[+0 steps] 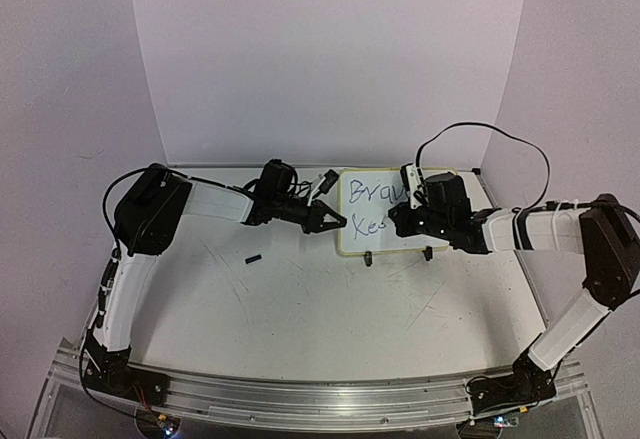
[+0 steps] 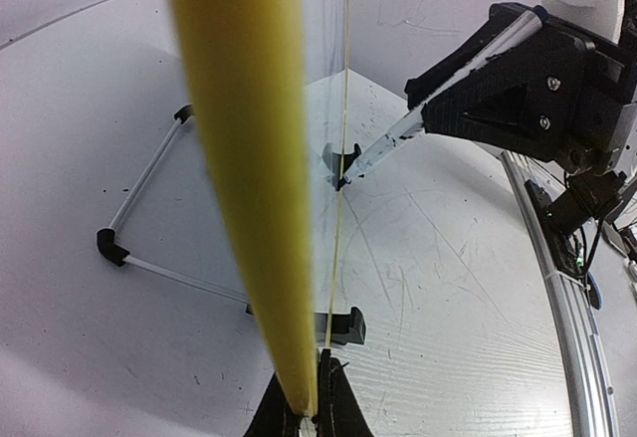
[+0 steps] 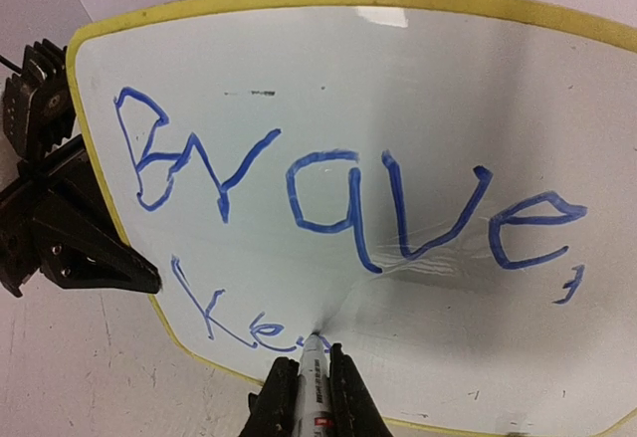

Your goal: Write a sentence on the whiteboard

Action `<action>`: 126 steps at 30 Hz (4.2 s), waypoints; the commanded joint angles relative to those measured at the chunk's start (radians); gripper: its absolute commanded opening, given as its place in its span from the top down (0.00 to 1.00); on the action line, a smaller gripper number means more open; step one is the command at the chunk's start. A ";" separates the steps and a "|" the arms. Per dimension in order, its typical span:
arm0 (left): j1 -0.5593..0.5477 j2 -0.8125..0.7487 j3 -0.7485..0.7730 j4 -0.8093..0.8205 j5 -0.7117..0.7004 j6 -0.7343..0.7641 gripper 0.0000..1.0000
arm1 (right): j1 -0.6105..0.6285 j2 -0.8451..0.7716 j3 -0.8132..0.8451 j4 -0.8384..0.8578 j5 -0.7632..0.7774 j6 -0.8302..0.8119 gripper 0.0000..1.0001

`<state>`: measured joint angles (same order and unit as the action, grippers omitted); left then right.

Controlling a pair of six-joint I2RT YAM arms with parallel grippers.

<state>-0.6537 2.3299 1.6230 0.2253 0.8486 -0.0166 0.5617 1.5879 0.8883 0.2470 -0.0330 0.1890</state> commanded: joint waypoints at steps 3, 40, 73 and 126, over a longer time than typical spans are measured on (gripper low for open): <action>0.007 0.028 -0.003 -0.134 -0.128 0.092 1.00 | 0.005 0.054 0.057 0.049 -0.001 0.012 1.00; 0.008 0.028 -0.007 -0.138 -0.135 0.095 1.00 | 0.009 -0.189 -0.078 0.040 -0.008 -0.031 1.00; 0.007 0.029 0.014 -0.167 -0.171 0.122 1.00 | -0.026 -0.111 -0.036 0.040 -0.036 -0.042 1.00; 0.006 0.025 0.014 -0.173 -0.169 0.128 1.00 | -0.025 -0.027 -0.066 -0.028 0.041 0.000 1.00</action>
<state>-0.6559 2.3299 1.6363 0.2058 0.8368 0.0284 0.5373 1.5459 0.8383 0.2150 -0.0151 0.1665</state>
